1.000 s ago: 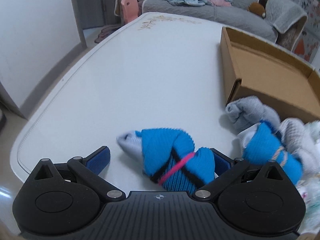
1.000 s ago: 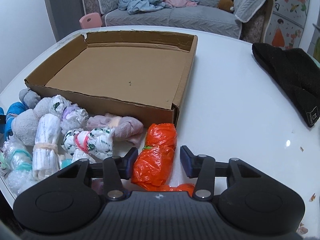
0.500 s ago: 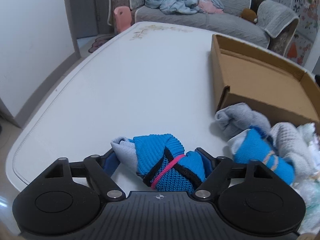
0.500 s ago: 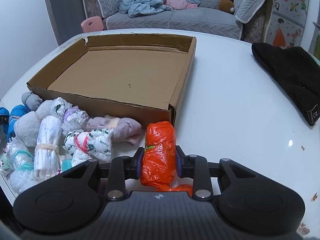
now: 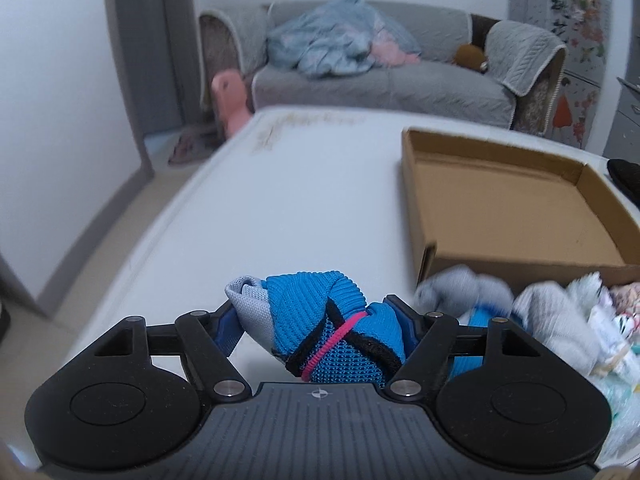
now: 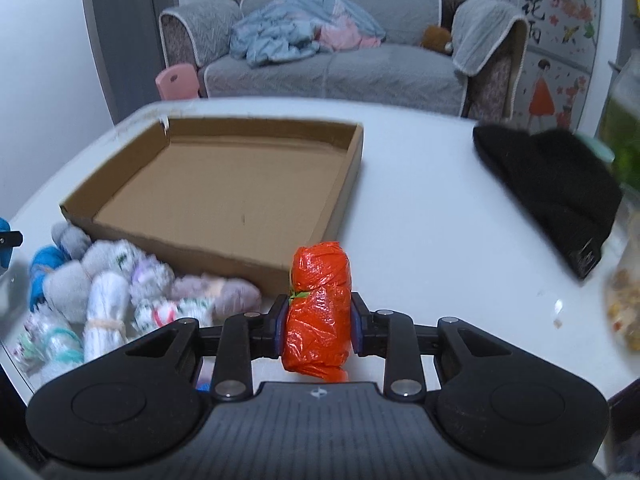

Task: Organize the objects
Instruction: 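Carry both bundles into the tray and open both grippers to release them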

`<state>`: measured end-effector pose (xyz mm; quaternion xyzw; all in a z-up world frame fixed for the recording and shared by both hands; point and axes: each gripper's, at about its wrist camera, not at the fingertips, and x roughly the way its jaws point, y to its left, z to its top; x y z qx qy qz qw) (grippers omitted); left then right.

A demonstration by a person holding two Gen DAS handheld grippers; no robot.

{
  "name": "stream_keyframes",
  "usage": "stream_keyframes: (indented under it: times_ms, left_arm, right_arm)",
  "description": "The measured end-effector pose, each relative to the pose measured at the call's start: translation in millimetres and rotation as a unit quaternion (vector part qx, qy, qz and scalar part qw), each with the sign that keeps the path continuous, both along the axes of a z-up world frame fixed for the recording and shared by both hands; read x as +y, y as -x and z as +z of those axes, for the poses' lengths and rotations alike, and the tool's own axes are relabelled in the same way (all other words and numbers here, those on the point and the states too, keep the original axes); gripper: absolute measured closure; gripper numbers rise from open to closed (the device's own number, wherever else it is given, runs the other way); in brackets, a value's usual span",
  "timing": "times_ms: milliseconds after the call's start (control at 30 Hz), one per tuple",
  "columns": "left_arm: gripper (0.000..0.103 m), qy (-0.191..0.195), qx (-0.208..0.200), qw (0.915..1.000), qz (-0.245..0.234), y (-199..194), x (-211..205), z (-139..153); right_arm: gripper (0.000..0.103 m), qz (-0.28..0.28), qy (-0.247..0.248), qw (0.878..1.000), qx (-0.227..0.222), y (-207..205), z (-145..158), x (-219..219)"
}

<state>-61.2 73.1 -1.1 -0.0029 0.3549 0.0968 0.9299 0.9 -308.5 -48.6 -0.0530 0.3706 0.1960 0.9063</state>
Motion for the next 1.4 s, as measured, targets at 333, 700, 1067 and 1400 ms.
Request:
stream_keyframes:
  times_ms: [333,700,1067,1400]
  left_arm:
    - [0.027,-0.063,-0.071,0.9892,-0.112,-62.4,-43.5,58.9]
    - [0.027,-0.144,-0.047,0.9531,-0.262,-161.8,-105.6,17.7]
    - [0.026,-0.179,0.019,0.9171,-0.356,-226.9,-103.6,-54.4]
    - [0.024,-0.232,0.039,0.9034,-0.358,-248.8,-96.3,-77.0]
  right_arm:
    - [0.076,0.046,-0.045,0.997,-0.052,-34.5,47.2,22.9]
    - [0.076,0.115,-0.112,0.987,-0.022,-117.3,58.3,88.1]
    - [0.076,0.143,-0.08,0.985,0.056,-184.4,3.2,160.3]
    - [0.076,0.138,-0.061,0.984,0.095,-197.7,-20.4,178.6]
